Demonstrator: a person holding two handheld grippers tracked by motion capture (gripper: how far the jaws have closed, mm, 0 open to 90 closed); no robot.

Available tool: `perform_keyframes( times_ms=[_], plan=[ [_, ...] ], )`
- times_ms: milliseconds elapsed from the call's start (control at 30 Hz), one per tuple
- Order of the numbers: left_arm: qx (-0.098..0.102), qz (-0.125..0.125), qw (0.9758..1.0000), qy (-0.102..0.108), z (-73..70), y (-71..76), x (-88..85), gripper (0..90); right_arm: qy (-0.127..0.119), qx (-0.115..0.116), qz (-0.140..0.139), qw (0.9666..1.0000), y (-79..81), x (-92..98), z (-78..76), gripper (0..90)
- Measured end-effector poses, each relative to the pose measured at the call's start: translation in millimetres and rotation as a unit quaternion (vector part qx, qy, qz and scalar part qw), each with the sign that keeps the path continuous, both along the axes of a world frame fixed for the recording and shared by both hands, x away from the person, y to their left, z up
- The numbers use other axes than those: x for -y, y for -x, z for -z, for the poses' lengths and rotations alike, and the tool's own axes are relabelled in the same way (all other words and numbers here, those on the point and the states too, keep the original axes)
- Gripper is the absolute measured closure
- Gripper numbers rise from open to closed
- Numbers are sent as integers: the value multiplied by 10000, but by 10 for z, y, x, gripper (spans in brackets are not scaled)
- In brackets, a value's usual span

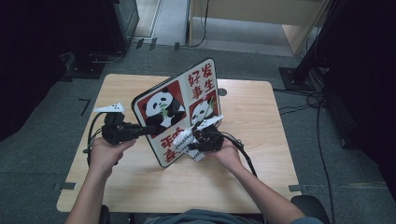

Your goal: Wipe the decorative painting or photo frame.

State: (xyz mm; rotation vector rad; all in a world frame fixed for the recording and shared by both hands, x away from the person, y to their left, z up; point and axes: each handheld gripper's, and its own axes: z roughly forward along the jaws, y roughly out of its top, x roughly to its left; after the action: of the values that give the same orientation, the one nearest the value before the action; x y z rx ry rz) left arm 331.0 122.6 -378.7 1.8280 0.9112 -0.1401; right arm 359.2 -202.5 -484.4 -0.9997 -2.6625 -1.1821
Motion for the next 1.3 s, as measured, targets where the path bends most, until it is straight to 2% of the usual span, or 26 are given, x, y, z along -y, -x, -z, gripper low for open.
perform_keyframes(
  times_ms=[200, 300, 400, 467, 667, 833, 867, 900, 967, 1000, 1133, 1300],
  plan=[
    [-14, -22, 10000, 12, 2, -4, -5, 732, 42, -109, 12, 9999, -7, 29, -100, 801],
    [38, 11, 10000, -46, -8, 4, 1, 731, 86, 21, -10, 10000, 4, 38, -176, 801],
    [42, 47, 10000, -73, -19, 11, 8, 719, 93, 15, -24, 10000, 8, 45, -229, 802],
    [51, 39, 9999, -79, -31, 23, -5, 707, 36, 113, -31, 9999, -1, 70, -324, 803],
    [71, 37, 9998, -156, -60, 52, -49, 714, -36, 169, -29, 9998, -4, 97, -481, 804],
    [64, -1, 9999, -143, -73, 83, -107, 727, -228, 238, 79, 9994, -20, 137, -714, 804],
    [64, -1, 9999, -143, -73, 83, -107, 736, -228, 238, 79, 9994, -20, 137, -714, 804],
    [77, 18, 9999, -126, -66, 86, -112, 749, -315, 277, 102, 9991, -24, 138, -814, 805],
    [86, 22, 9999, -125, -65, 86, -110, 752, -325, 304, 112, 9989, -27, 133, -849, 805],
    [95, 27, 9999, -128, -64, 86, -111, 754, -386, 400, 101, 9984, -45, 112, -958, 806],
    [115, 41, 9998, -137, -62, 88, -113, 757, -519, 550, 82, 9971, -85, 81, -1184, 806],
    [110, 3, 9999, -99, -55, 90, -116, 756, -523, 853, -7, 9950, -134, -27, -1562, 805]
  ],
)
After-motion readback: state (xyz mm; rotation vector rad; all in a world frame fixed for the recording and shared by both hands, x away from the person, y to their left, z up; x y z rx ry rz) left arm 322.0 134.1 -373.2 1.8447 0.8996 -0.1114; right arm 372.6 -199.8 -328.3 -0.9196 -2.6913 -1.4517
